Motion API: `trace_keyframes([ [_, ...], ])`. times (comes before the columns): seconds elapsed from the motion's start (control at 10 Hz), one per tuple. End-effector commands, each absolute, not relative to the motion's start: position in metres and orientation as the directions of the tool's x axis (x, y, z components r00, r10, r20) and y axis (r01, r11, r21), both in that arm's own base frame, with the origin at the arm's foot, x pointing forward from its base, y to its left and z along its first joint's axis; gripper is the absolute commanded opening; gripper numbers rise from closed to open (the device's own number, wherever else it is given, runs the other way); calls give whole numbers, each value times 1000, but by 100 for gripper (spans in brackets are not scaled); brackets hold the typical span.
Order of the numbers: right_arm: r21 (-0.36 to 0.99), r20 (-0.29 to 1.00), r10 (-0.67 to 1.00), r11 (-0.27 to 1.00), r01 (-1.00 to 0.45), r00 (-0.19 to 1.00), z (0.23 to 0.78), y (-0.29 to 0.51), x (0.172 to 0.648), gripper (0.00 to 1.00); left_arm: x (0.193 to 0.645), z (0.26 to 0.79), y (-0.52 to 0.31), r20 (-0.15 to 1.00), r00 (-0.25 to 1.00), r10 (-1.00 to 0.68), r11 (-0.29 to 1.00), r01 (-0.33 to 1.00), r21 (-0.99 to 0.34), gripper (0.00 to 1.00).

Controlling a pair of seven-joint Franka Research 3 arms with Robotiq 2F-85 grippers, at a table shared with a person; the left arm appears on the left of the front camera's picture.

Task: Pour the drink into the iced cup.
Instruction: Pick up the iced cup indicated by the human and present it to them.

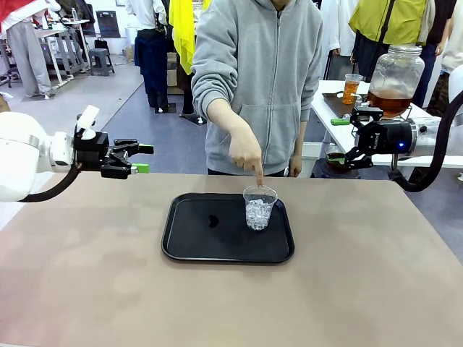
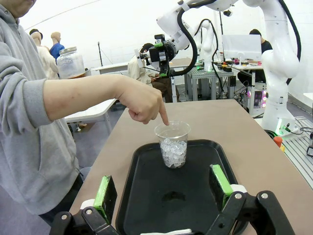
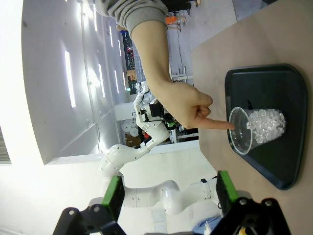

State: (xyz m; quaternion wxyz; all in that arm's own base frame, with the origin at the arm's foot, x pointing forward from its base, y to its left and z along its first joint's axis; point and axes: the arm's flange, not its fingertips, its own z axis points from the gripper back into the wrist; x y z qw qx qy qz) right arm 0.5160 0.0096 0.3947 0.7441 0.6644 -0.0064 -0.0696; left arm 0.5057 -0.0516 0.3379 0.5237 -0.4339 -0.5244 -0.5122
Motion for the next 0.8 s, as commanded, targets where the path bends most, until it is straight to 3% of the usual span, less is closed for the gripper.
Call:
trace_keyframes([
  [0.0, 990, -78, -112, 108, 90, 991, 396, 10, 516, 100, 505, 339, -52, 993, -77, -91, 95, 992, 86, 100],
  [0.4, 990, -83, -112, 107, 95, 990, 395, 10, 516, 100, 505, 339, -52, 993, -77, -91, 95, 992, 86, 100],
  [0.7, 927, 346, -133, 197, -318, 929, 401, 14, 514, 100, 505, 339, -52, 993, -77, -91, 95, 992, 86, 100],
])
